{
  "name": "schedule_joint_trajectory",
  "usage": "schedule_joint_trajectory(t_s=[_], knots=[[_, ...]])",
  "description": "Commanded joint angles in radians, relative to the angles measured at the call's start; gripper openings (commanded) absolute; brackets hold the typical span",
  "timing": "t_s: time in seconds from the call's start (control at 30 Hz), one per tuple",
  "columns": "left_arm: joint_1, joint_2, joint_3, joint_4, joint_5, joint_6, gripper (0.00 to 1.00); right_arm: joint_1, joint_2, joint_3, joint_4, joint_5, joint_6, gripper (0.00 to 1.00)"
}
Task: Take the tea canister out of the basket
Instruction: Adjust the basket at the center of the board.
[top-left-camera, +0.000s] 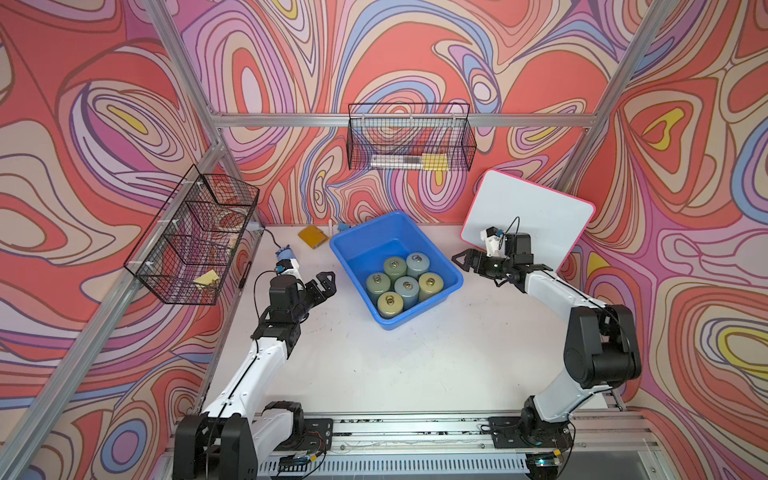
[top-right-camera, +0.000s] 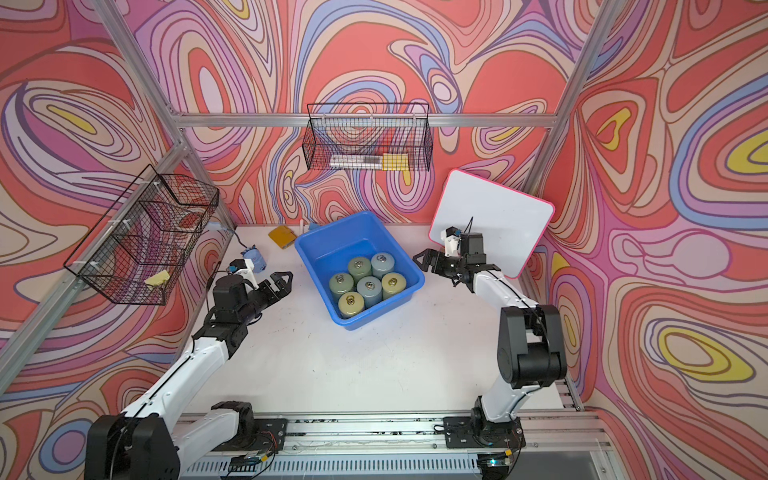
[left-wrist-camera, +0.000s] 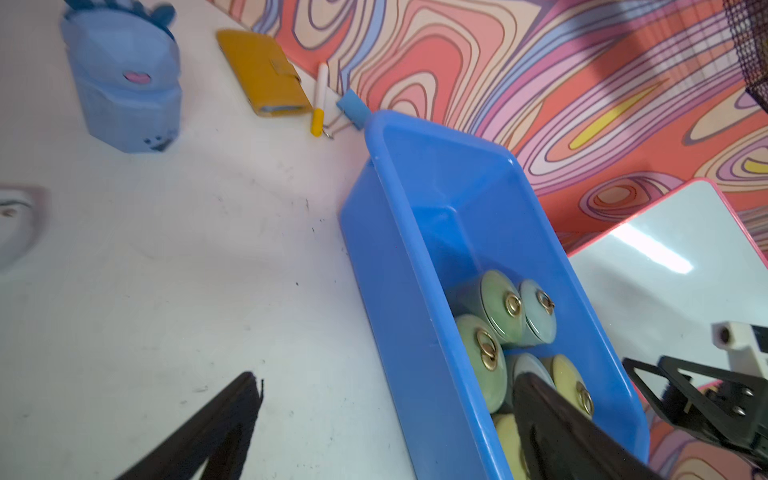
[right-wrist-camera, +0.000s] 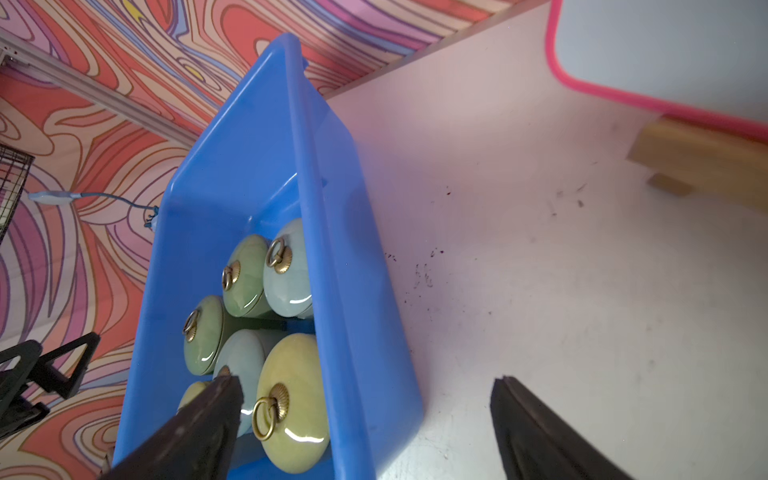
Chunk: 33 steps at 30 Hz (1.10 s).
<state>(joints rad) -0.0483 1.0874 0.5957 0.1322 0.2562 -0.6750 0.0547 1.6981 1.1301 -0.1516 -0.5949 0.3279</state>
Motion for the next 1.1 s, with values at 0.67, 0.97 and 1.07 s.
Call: schedule_joint_trajectory(t_s=[0.67,0.97,1.07], knots=[[-0.154,0.308,0.184,0.026,0.164,-0.055,0.99,0.089,0.067,0.081,-0.051,-0.086,-0.027,0.93],[-0.156,0.4,0.289,0.001,0.204,-0.002,0.99,0.1,0.033,0.064,-0.054,-0.095,-0.027,0.93],[-0.158,0.434,0.335,-0.026,0.219,0.015,0.99,0.105,0.022,0.06,-0.057,-0.097,-0.027,0.92]])
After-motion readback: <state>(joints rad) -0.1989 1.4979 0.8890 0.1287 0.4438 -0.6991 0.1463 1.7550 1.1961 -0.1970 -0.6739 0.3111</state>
